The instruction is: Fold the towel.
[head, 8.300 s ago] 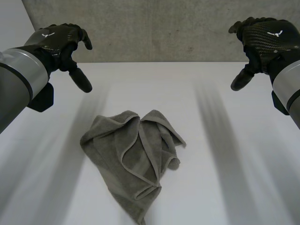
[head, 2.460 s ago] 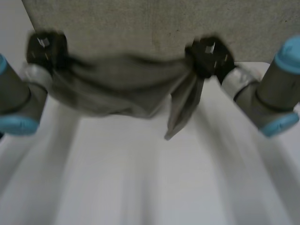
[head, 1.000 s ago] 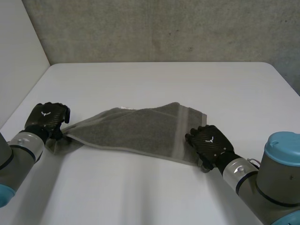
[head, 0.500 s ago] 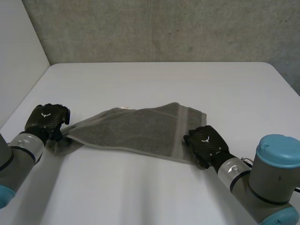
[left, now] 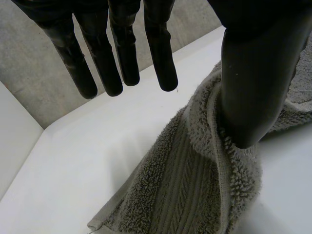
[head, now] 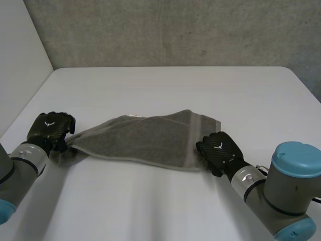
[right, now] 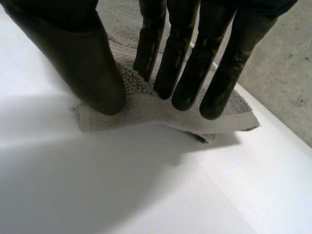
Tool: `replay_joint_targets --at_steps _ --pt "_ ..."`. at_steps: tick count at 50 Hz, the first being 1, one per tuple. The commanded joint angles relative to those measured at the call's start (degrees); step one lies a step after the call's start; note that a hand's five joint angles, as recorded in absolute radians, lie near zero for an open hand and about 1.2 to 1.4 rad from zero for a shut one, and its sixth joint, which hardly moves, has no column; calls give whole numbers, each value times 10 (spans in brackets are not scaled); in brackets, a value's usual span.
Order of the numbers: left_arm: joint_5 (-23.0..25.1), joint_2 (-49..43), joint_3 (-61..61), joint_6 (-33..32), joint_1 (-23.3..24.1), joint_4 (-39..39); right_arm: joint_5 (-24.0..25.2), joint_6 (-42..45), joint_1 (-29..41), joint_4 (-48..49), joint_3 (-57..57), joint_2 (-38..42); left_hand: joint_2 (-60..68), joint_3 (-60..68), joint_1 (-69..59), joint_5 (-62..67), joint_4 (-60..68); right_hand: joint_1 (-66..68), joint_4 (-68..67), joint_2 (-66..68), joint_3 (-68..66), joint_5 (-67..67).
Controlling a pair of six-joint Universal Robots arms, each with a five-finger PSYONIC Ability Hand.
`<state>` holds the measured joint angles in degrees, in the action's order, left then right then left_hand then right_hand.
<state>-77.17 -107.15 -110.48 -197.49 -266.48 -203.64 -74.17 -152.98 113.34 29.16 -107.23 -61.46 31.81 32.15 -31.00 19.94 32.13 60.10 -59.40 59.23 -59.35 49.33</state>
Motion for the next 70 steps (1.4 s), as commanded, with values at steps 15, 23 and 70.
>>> replay_joint_targets --at_steps 15,23,70 --pt "-1 1 0 0 -1 0 1 0 8 0 11 18 -23 -26 14 -4 -26 159 -166 168 -167 167" --pt "-2 1 0 0 -1 0 0 -7 1 -7 14 0 -19 -23 11 0 -22 199 -206 208 -206 207" --pt "71 17 -32 -201 23 107 6 1 -139 -116 36 -85 -68 -71 60 -49 -71 199 -206 208 -206 207"
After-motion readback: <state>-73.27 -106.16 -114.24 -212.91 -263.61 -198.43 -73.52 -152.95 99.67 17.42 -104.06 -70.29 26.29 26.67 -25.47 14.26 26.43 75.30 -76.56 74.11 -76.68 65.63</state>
